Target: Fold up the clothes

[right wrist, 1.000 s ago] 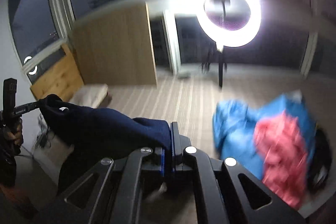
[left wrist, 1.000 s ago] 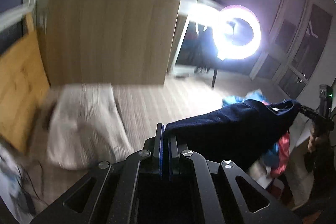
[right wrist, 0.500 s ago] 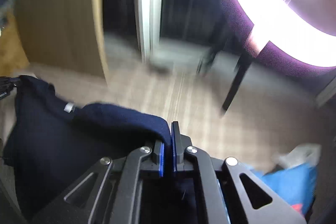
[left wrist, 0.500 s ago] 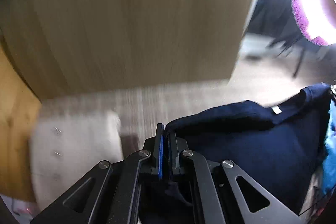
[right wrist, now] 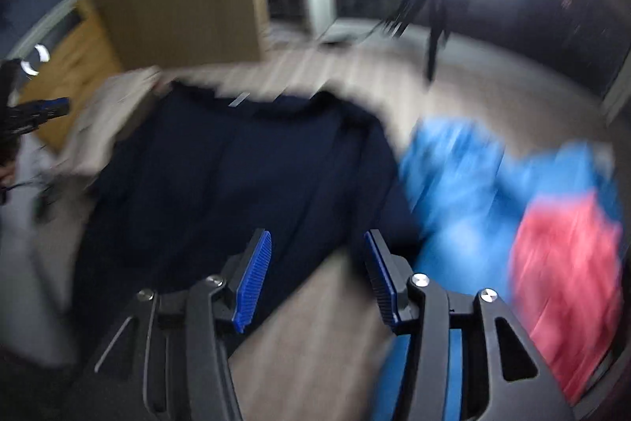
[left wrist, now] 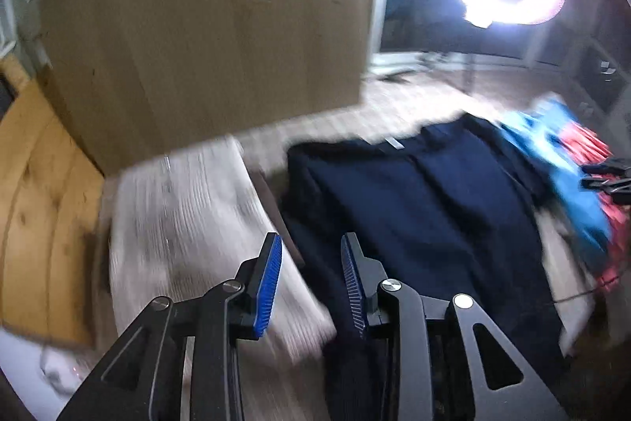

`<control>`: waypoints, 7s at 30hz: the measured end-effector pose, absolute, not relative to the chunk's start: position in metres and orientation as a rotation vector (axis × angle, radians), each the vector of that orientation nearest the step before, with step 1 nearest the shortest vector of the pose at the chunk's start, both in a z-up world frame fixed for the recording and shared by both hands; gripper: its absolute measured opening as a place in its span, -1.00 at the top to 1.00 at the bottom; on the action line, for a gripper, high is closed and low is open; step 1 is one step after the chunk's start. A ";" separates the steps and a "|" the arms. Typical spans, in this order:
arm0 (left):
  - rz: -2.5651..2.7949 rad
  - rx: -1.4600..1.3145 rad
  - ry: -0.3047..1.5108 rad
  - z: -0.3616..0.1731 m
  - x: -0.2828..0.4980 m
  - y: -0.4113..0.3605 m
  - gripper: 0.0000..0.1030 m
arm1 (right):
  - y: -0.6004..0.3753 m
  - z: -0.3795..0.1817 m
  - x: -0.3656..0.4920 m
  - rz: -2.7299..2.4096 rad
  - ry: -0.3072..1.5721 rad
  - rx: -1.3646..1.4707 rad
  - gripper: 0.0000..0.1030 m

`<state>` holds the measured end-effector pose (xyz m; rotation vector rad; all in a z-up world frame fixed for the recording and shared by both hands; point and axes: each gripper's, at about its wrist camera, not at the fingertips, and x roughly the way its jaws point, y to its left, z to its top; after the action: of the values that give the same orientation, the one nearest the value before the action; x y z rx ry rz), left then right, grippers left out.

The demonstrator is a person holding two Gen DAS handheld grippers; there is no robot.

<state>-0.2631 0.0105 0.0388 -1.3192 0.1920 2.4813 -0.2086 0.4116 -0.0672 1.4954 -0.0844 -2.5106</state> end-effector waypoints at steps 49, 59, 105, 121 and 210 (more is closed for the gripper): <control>2.390 -1.249 -0.060 0.047 -0.113 -0.015 0.98 | 0.447 -0.030 0.001 -2.667 -0.561 1.080 0.95; 2.376 -1.391 0.059 0.009 -0.213 0.032 0.98 | 0.387 -0.126 -0.066 -2.332 -0.277 1.506 0.17; 2.427 -1.367 0.046 0.060 -0.173 0.007 0.98 | 0.445 -0.057 -0.046 -2.520 -0.349 1.284 0.93; 2.248 -1.554 0.203 -0.030 -0.245 0.087 0.26 | 0.511 -0.108 -0.123 -2.585 -0.023 1.522 -0.13; 2.120 -1.726 0.030 -0.045 -0.082 -0.016 0.97 | 0.477 -0.167 0.035 -2.665 -0.197 1.880 0.77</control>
<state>-0.0820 -0.0160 -0.0446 -1.7261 0.0300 2.1199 0.0350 0.4768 -0.1670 1.8805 -0.1973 -2.6653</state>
